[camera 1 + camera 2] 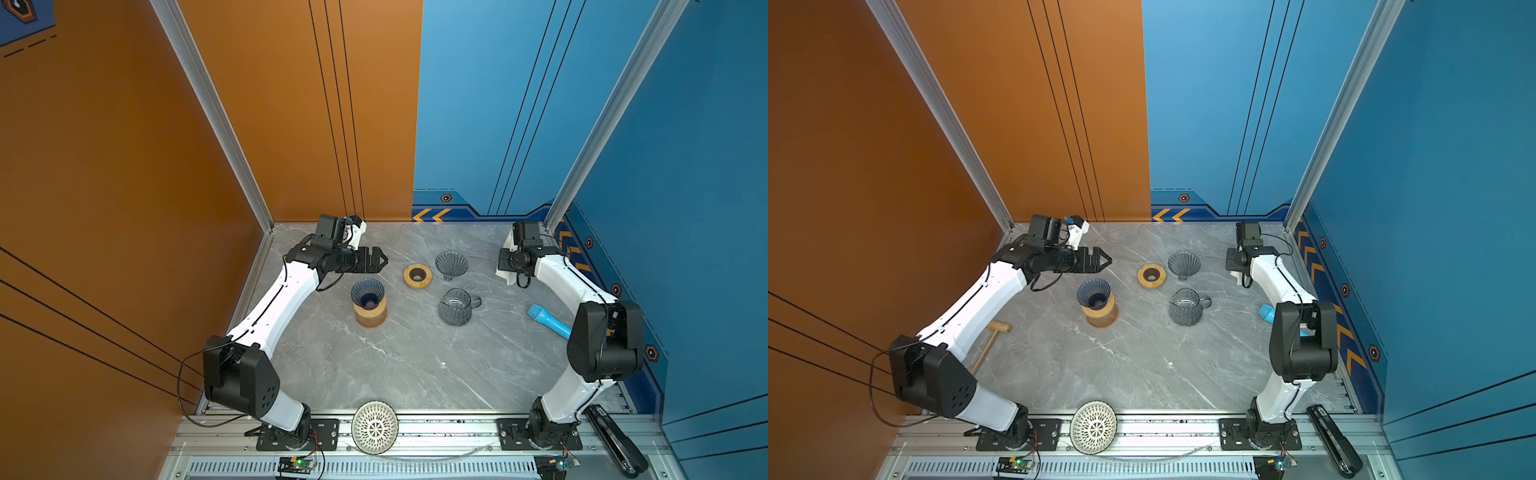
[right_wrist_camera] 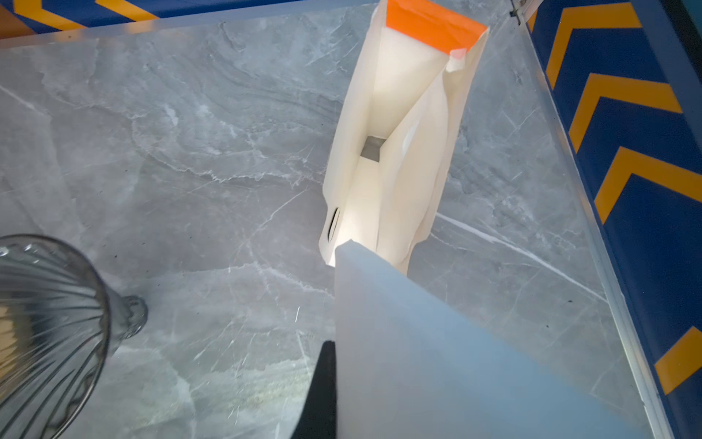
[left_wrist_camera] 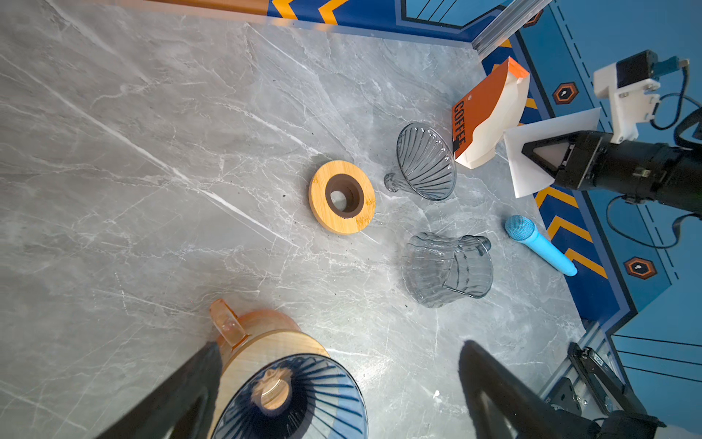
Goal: Place the coffee filter in the dripper
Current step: 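Pull the white paper filter out of the box with the right gripper, then carry the paper filter with the right gripper over the blue dripper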
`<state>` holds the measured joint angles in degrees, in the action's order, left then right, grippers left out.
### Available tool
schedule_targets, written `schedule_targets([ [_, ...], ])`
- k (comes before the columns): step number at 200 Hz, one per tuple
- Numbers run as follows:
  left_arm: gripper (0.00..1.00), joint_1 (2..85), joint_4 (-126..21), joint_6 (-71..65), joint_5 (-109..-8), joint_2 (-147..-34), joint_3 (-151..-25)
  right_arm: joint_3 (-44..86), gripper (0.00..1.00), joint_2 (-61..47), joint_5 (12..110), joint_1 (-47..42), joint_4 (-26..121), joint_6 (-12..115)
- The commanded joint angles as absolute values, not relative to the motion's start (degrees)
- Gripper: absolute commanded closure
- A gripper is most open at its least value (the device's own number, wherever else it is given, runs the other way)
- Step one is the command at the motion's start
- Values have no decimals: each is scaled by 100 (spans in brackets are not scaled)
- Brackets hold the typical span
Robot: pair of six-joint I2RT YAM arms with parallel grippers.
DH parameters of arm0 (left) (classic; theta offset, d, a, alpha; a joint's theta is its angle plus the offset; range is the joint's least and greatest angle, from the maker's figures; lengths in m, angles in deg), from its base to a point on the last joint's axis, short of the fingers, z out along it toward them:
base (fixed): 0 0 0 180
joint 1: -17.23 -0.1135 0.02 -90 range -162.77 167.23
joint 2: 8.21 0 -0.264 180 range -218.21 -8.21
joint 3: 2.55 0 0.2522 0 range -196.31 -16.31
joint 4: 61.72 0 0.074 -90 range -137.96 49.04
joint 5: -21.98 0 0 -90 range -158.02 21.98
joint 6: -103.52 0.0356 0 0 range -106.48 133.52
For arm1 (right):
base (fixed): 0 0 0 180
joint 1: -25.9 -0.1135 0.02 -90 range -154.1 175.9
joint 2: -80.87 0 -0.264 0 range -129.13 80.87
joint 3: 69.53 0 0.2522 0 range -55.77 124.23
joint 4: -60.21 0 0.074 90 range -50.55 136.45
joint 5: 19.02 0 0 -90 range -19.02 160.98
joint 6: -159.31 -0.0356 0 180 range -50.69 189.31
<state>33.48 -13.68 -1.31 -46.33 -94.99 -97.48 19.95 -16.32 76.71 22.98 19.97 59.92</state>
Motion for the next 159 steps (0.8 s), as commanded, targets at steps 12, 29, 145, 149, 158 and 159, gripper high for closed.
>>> schedule_targets([
  [12,2,3403,-1249,-21,-4570,-9218,-9754,1867,100,-904,7215,2143,1239,5936],
  [29,2,3393,-1245,22,-4545,-9098,-9696,1900,100,-591,7089,2003,979,6031],
  [145,2,2882,-1104,51,-4436,-8269,-8985,3830,100,-622,5955,327,-962,6669],
  [149,2,2868,-1104,42,-4441,-8230,-8952,3935,100,-677,5951,239,-1024,6688],
  [158,2,2841,-1103,33,-4457,-8150,-8884,4173,100,-816,5974,27,-1153,6735],
  [159,2,2836,-1104,33,-4456,-8142,-8879,4198,100,-829,5973,3,-1167,6741],
])
